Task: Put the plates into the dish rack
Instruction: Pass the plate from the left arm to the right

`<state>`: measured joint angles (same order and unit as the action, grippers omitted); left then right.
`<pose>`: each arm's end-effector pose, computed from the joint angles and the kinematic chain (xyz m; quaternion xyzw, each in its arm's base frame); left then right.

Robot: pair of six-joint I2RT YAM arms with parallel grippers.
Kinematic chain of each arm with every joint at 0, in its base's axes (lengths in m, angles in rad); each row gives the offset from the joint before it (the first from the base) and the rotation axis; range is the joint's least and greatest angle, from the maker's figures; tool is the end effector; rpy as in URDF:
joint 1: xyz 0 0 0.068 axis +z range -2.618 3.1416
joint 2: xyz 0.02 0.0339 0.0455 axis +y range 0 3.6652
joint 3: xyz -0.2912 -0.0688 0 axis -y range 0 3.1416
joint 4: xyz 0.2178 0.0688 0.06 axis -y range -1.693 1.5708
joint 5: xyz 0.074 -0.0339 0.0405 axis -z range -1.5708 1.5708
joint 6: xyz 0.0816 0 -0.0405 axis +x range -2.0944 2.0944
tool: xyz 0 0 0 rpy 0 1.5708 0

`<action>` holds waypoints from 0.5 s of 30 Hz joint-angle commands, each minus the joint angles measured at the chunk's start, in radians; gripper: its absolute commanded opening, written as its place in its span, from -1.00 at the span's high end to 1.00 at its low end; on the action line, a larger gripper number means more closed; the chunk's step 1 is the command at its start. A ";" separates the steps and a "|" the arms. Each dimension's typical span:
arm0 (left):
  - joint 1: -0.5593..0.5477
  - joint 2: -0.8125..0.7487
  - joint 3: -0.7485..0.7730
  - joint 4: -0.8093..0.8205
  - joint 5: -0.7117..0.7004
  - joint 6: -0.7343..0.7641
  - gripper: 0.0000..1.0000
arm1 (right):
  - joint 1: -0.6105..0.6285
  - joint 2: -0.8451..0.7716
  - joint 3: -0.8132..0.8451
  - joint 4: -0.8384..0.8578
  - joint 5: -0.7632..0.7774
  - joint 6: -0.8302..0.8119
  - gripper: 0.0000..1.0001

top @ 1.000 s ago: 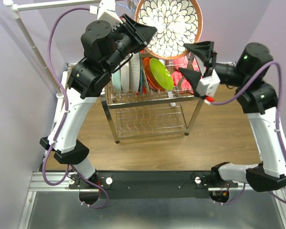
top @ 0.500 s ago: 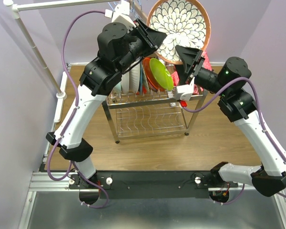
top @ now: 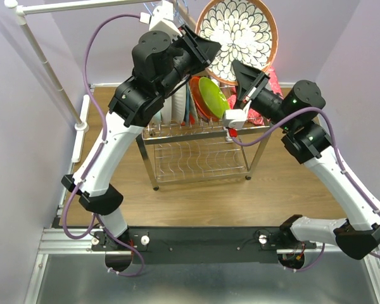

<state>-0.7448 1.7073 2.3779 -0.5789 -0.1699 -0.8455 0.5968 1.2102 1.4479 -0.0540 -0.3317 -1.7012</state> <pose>0.2643 -0.2249 0.5985 -0.0964 0.6675 -0.4855 0.5562 0.2029 0.1700 0.5232 -0.6272 0.1423 -0.3080 0.7011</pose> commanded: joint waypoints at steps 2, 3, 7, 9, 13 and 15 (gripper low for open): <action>-0.015 -0.100 -0.014 0.229 -0.010 -0.076 1.00 | 0.012 -0.008 -0.015 0.219 0.080 0.080 0.99; -0.016 -0.107 -0.025 0.250 -0.008 -0.075 0.97 | 0.014 -0.003 -0.009 0.232 0.085 0.098 0.99; -0.016 -0.159 -0.115 0.318 -0.017 -0.070 0.46 | 0.014 0.011 0.046 0.252 0.102 0.204 0.99; -0.016 -0.181 -0.140 0.346 -0.019 -0.067 0.22 | 0.012 0.009 0.068 0.260 0.094 0.227 0.99; -0.014 -0.192 -0.151 0.366 -0.014 -0.053 -0.08 | 0.014 -0.003 0.065 0.283 0.054 0.245 0.99; -0.013 -0.201 -0.155 0.384 -0.008 -0.040 -0.21 | 0.014 -0.008 0.063 0.295 0.045 0.249 0.99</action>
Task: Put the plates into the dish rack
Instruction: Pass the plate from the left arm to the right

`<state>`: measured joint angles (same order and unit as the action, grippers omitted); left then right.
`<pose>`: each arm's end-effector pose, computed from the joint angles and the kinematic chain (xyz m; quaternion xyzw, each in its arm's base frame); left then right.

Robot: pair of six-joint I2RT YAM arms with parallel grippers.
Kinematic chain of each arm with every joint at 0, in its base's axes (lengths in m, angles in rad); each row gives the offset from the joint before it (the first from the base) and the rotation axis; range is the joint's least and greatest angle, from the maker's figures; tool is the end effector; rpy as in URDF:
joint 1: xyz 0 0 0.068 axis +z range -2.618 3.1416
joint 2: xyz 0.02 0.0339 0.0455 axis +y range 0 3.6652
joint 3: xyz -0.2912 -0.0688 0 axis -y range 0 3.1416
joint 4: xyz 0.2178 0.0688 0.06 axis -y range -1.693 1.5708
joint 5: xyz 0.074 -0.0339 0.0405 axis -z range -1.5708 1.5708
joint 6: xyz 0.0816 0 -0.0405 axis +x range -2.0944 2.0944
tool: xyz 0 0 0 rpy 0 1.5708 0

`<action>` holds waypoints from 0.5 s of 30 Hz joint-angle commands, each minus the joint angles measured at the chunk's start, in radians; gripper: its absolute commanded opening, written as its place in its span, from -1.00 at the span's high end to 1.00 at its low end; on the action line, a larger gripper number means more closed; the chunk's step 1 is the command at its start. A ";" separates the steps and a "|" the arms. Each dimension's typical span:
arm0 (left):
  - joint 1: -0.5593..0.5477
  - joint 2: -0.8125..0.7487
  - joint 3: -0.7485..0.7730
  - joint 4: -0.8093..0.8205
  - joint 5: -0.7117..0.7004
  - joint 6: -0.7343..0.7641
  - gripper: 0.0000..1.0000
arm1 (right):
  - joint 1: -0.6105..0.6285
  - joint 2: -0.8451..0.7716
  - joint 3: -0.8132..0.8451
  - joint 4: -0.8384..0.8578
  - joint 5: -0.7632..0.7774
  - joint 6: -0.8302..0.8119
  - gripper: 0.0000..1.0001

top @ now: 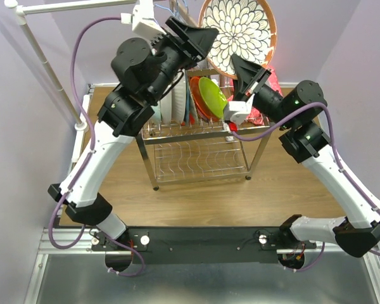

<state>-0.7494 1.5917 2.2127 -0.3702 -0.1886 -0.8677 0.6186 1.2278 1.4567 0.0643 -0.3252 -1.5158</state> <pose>0.2430 -0.2052 0.6184 -0.1103 0.6049 -0.5290 0.5849 0.2011 0.1752 0.5393 -0.5780 0.1701 -0.2566 0.7557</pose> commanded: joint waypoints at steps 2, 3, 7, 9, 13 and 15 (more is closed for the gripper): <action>-0.010 -0.099 0.002 0.188 0.014 -0.004 -0.31 | -0.008 -0.027 0.054 0.181 0.032 0.069 0.99; -0.008 -0.102 0.002 0.194 0.014 0.002 -0.39 | -0.008 -0.027 0.056 0.181 0.031 0.072 0.99; -0.008 -0.144 0.004 0.192 -0.024 0.087 -0.48 | -0.008 -0.014 0.115 0.187 0.044 0.161 0.99; -0.008 -0.182 0.002 0.179 -0.052 0.136 -0.48 | -0.007 -0.001 0.177 0.166 0.074 0.293 0.99; -0.008 -0.260 -0.042 0.169 -0.136 0.229 -0.48 | -0.008 0.064 0.368 0.059 0.110 0.552 0.99; -0.008 -0.300 -0.060 0.159 -0.158 0.262 -0.49 | -0.008 0.079 0.460 0.011 0.109 0.696 0.99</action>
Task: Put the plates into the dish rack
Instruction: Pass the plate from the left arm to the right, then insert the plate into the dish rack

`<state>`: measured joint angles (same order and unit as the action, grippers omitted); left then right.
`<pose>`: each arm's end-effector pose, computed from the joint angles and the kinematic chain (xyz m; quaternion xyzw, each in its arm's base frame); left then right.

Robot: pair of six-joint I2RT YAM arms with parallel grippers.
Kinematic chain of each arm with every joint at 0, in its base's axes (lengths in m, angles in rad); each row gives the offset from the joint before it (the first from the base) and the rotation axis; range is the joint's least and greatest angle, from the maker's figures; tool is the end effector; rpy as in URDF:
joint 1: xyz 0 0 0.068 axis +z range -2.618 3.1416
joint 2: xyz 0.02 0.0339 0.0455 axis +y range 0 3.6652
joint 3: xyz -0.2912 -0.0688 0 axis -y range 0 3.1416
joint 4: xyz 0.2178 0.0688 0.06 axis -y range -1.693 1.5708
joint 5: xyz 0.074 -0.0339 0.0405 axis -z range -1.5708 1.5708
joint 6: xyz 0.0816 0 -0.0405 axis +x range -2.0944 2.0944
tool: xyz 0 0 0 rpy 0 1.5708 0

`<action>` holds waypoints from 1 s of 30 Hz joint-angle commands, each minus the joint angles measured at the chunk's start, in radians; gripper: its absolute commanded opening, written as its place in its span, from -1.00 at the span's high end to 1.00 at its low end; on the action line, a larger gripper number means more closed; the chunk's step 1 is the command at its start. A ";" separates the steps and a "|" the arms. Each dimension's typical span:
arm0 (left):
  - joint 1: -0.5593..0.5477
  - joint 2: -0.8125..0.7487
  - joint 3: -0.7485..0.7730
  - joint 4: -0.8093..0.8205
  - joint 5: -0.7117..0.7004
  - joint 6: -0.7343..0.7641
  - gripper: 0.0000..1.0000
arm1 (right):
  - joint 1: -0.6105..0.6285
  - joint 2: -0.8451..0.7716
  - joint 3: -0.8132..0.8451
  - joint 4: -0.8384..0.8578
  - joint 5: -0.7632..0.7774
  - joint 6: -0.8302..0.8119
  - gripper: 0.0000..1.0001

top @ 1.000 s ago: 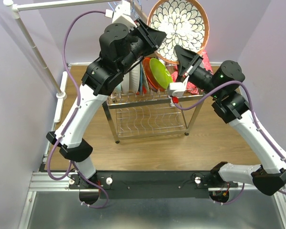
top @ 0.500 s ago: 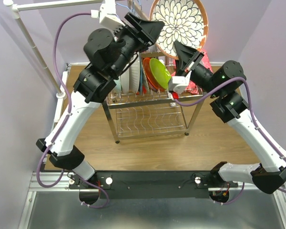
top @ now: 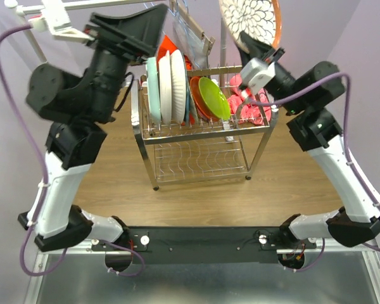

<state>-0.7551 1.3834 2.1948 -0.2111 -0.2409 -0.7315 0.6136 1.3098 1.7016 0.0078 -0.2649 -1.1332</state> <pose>0.1580 -0.1220 0.6854 -0.1008 0.4643 -0.5530 0.6845 0.2035 0.1695 0.5929 -0.4906 0.2675 -0.1417 0.8171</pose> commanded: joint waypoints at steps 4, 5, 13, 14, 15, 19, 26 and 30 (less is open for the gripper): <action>-0.003 -0.139 -0.096 -0.020 -0.146 0.155 -0.48 | -0.003 0.052 0.361 -0.054 0.064 0.583 0.99; -0.003 -0.148 -0.102 -0.025 -0.153 0.156 -0.49 | -0.003 0.061 0.378 -0.081 0.067 0.672 0.99; -0.003 -0.227 -0.196 -0.034 -0.212 0.214 -0.49 | -0.005 0.091 0.470 -0.183 0.092 1.076 0.99; -0.004 -0.230 -0.202 -0.040 -0.218 0.219 -0.49 | -0.005 0.094 0.477 -0.207 0.099 1.131 0.99; -0.003 -0.240 -0.208 -0.053 -0.224 0.222 -0.49 | -0.005 0.098 0.477 -0.216 0.110 1.185 0.99; -0.003 -0.274 -0.245 -0.068 -0.253 0.233 -0.49 | -0.006 0.094 0.454 -0.252 0.145 1.326 0.99; -0.003 -0.342 -0.342 -0.057 -0.282 0.224 -0.49 | -0.029 0.059 0.359 -0.258 0.213 1.524 0.99; -0.003 -0.363 -0.360 -0.056 -0.293 0.221 -0.49 | -0.072 0.051 0.329 -0.269 0.202 1.598 0.99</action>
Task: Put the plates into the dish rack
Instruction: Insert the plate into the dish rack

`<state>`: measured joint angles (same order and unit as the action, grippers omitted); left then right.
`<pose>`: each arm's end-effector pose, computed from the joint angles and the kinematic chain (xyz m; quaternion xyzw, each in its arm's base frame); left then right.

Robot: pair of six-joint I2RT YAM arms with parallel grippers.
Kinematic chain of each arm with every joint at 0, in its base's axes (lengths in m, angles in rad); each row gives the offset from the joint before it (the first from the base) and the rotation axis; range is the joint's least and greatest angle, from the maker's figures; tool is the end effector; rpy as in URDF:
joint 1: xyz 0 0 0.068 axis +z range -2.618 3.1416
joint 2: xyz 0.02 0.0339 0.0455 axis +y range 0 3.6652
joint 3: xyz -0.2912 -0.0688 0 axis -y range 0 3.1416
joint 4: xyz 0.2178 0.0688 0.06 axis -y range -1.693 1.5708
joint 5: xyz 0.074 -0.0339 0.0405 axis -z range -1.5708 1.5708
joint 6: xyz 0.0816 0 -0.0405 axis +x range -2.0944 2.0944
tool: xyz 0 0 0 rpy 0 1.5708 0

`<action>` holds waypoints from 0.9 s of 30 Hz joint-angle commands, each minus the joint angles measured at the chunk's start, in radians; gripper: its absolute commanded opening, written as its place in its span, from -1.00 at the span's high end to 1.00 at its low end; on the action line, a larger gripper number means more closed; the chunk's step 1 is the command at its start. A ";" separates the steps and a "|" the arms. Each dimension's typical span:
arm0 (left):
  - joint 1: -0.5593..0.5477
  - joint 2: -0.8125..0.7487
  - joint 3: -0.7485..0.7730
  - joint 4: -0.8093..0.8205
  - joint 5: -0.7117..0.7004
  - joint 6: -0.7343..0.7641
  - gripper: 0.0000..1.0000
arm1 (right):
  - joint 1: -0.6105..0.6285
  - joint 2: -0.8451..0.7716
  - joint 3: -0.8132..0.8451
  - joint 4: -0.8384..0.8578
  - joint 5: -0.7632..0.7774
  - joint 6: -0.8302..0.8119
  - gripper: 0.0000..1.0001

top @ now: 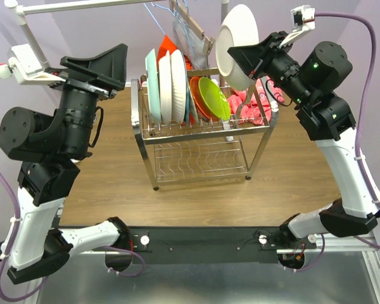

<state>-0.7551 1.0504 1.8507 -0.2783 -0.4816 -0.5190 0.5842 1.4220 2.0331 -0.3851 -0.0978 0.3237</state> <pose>0.1065 -0.0483 0.6372 -0.1477 0.5072 -0.4041 0.7468 0.2225 0.1567 0.6104 -0.1187 0.6119 0.3700 0.6889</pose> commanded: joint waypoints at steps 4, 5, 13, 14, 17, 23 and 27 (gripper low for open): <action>-0.003 -0.041 -0.021 0.004 -0.058 0.002 -0.49 | -0.090 -0.078 -0.042 0.118 0.009 0.201 0.99; -0.003 -0.041 -0.024 0.004 -0.058 -0.001 -0.49 | -0.090 -0.081 -0.063 0.118 0.009 0.210 0.99; -0.003 -0.047 -0.036 0.004 -0.064 -0.013 -0.49 | -0.101 -0.110 -0.132 0.114 -0.008 0.210 0.99; -0.003 -0.049 -0.038 0.005 -0.064 -0.013 -0.49 | -0.101 -0.115 -0.137 0.112 -0.011 0.210 0.99; -0.003 -0.049 -0.039 0.004 -0.066 -0.015 -0.49 | -0.101 -0.120 -0.159 0.106 -0.014 0.212 0.99; -0.004 -0.052 -0.038 0.004 -0.072 -0.013 -0.49 | -0.101 -0.129 -0.203 0.097 -0.028 0.210 0.99; -0.001 -0.052 -0.041 0.004 -0.071 -0.013 -0.49 | -0.101 -0.129 -0.232 0.092 -0.036 0.215 0.99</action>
<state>-0.7551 1.0065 1.8145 -0.2787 -0.5182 -0.5243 0.4870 1.3418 1.8137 -0.4065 -0.1089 0.5240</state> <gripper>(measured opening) 0.745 0.194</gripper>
